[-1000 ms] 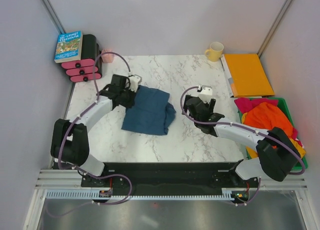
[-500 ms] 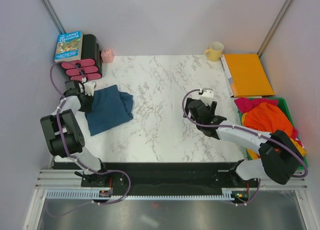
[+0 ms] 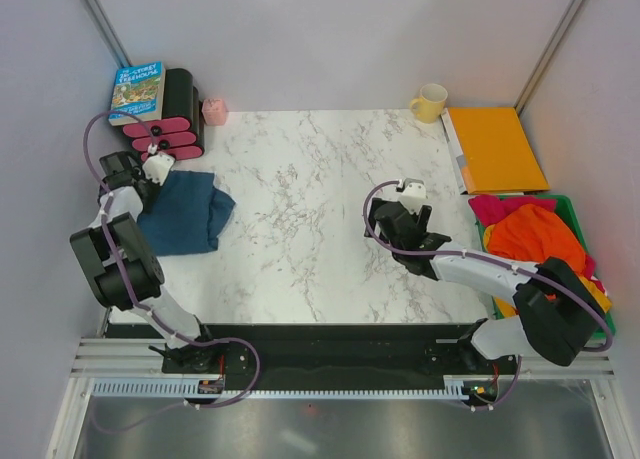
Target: Fold and stack the t-shirts
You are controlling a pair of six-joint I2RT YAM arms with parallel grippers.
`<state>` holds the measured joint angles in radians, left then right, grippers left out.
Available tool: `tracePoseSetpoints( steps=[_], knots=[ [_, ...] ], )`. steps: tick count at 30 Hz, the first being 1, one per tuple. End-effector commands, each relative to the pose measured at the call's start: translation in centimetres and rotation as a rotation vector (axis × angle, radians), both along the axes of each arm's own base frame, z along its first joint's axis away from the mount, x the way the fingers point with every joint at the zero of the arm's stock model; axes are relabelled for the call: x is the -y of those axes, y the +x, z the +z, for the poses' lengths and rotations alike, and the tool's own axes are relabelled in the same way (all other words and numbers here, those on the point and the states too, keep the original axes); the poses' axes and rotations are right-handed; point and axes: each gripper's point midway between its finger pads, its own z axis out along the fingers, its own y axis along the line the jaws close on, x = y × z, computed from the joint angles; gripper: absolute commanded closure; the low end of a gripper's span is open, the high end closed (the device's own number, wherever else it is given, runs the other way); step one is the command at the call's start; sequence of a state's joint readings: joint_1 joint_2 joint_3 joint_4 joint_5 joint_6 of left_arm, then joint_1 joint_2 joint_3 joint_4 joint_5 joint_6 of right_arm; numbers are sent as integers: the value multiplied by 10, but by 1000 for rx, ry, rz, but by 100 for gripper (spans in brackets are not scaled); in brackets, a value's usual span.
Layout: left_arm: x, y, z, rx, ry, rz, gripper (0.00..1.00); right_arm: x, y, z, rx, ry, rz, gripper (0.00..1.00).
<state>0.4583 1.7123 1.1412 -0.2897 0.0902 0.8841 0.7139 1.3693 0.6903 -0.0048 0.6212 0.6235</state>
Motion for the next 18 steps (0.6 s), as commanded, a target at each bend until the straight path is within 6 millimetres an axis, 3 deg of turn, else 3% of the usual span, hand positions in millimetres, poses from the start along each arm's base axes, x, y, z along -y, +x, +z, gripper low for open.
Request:
tracePoseSetpoints(
  steps=[1, 5, 9, 13, 14, 15, 17, 18],
  knots=[
    [-43, 24, 30, 75, 187, -64, 98, -8, 2, -1, 14, 36, 2, 2],
    [-62, 23, 12, 44, 232, -61, 98, -10, 3, -1, 12, 33, 8, 2],
    [-66, 19, -3, 24, 211, -47, 98, -10, 3, -2, 10, 28, 8, 2],
    [-69, 22, -4, 49, 202, -6, 98, -12, 5, -7, -3, 22, 10, 2],
    [-71, 24, -2, 57, 204, 10, 93, -15, 5, -7, -5, 29, 15, 2],
    [-74, 25, 3, 77, 204, 33, 73, -17, 4, -8, -8, 30, 19, 2],
    [-72, 29, 22, 162, 169, 54, 49, -23, 4, -9, -14, 36, 40, 2],
    [-71, 28, 28, 191, 147, 55, 30, -26, 4, -11, -20, 31, 55, 2]
  ],
)
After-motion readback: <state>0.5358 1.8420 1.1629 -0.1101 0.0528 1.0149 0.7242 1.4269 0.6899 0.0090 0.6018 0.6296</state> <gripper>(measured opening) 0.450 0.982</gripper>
